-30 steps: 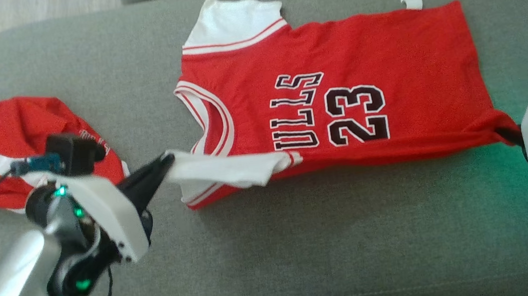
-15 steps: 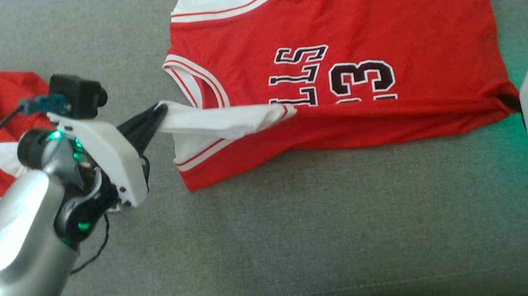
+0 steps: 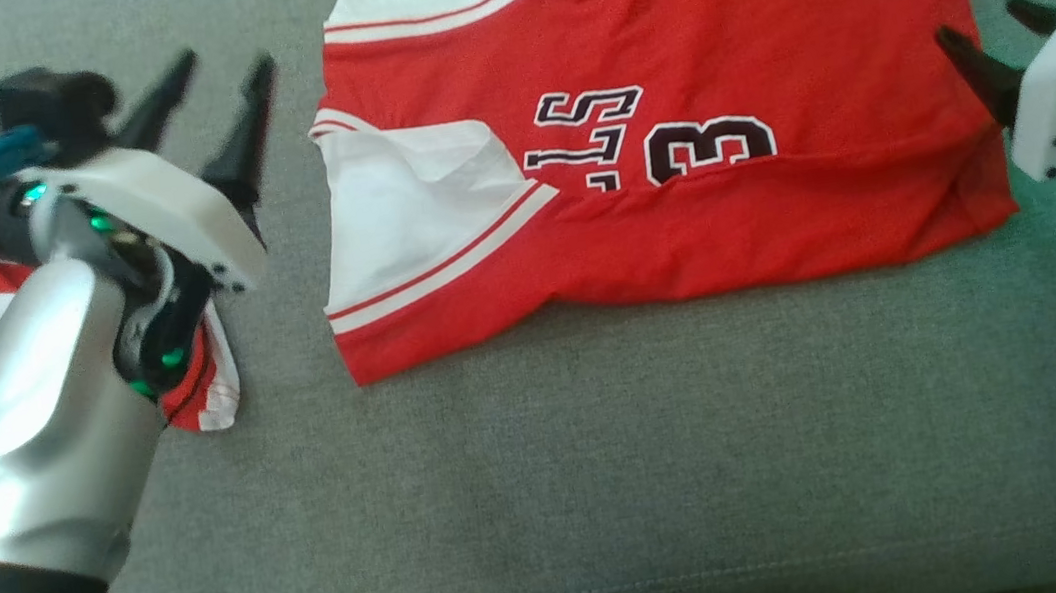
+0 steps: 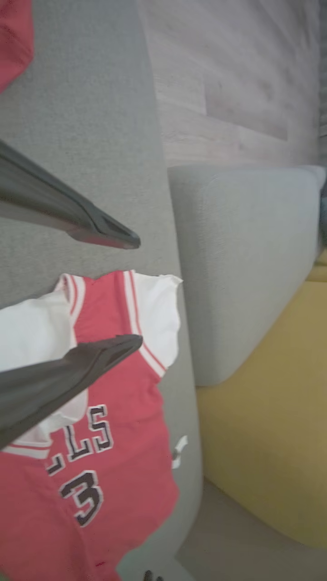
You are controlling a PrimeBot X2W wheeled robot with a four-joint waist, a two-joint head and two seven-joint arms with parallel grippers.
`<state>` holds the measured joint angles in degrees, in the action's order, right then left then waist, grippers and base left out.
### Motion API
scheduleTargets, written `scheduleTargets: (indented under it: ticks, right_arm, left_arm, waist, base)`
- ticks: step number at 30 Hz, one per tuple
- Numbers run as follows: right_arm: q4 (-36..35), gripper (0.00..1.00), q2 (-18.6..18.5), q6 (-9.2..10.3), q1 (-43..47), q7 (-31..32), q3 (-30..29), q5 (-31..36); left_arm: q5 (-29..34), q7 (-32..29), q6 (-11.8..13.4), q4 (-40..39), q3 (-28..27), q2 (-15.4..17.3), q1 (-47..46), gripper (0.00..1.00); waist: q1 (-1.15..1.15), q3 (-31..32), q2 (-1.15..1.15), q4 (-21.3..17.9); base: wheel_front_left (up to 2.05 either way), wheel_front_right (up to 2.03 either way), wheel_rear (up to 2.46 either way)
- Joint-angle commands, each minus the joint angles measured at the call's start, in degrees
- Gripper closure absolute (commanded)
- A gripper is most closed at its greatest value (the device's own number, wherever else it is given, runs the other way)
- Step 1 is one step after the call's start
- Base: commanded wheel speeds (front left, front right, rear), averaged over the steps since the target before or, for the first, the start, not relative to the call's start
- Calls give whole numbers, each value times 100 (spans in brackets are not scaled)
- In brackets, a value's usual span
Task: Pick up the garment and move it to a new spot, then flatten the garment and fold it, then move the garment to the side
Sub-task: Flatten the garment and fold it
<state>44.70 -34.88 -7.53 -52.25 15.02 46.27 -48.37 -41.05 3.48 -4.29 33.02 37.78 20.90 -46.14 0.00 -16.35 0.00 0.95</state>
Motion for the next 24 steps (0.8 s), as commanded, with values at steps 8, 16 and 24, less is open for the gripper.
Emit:
scheduleTargets:
  ticks: [8,16,24]
  right_arm:
    - [106,0,407,4,351,-2494,-603,552]
    - [-661,0,974,4,1442,-2998,-2336,1793]
    - [-1853,0,2011,4,3227,-3001,-4101,3324]
  left_arm:
    - [-232,1135,476,-399,-1090,-347,355,0]
    - [680,1150,798,-1997,-2593,-1365,2226,0]
    - [1523,1151,713,-2391,-2985,-1767,3481,0]
  waist:
    - [0,533,0,-17]
    - [0,882,0,12]
    - [0,1125,0,-32]
  base:
    - [0,0,0]
    - [0,0,0]
    - [0,0,0]
